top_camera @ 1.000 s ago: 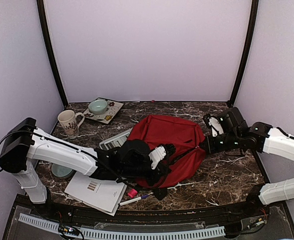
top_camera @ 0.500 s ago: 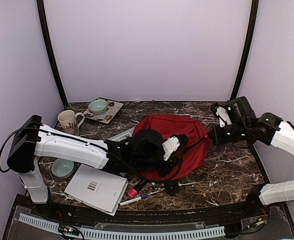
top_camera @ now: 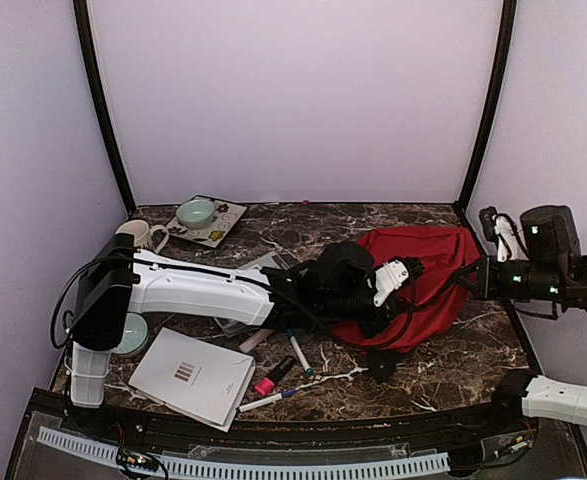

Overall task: Pack the student bag
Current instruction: Unzip the largest pocket of the student bag.

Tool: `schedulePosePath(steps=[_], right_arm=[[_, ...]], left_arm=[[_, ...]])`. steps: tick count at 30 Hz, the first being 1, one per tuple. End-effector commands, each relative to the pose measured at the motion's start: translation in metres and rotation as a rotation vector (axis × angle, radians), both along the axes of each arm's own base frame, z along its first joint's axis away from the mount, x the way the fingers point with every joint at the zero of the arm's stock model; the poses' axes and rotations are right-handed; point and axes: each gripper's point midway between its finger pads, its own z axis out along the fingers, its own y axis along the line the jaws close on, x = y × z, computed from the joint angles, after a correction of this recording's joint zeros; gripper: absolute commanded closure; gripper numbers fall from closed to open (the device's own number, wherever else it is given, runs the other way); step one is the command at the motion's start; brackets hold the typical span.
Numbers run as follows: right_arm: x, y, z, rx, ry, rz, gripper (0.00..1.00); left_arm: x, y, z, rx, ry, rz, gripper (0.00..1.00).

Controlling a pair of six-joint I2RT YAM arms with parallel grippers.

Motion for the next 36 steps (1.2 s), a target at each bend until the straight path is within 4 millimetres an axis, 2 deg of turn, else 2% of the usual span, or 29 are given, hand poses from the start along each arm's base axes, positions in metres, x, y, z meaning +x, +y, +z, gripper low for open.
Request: schedulePosePath(steps=[1,3,7,11,15,22,26,32,36], right_arm=[[-0.006,0.017,-0.028,0.195,0.125,-0.051,1.0],[-0.002,0.013,-0.037,0.16,0.134,-0.079,1.0],[0.008,-0.002,-0.043,0.078,0.089,-0.143,1.0],[0.013,-0.004,-0.059,0.076,0.084,-0.169,1.0],[0.013,-0.004,-0.078,0.077,0.103,-0.186,1.0],[0.011,-0.012,-0.1,0.043,0.124,-0.219,1.0],[0.015,-0.025,-0.105,0.016,0.101,-0.285,1.0],[0.016,-0.027,-0.109,0.038,0.108,-0.325,1.0],[0.013,-0.036,-0.11,0.035,0.114,-0.367,1.0]], left_arm=[[-0.002,0.014,-0.018,0.046,0.041,0.014,1.0],[0.0,0.024,-0.028,0.082,0.029,0.032,1.0],[-0.002,0.047,-0.043,0.153,0.002,0.047,1.0],[-0.004,0.066,-0.052,0.209,-0.004,0.064,1.0],[-0.003,0.078,-0.049,0.195,0.009,0.103,1.0],[-0.003,0.086,-0.047,0.164,0.038,0.131,1.0],[-0.001,0.09,-0.043,0.141,0.048,0.143,1.0],[-0.001,0.094,-0.041,0.114,0.079,0.142,1.0],[0.0,0.096,-0.041,0.104,0.092,0.156,1.0]])
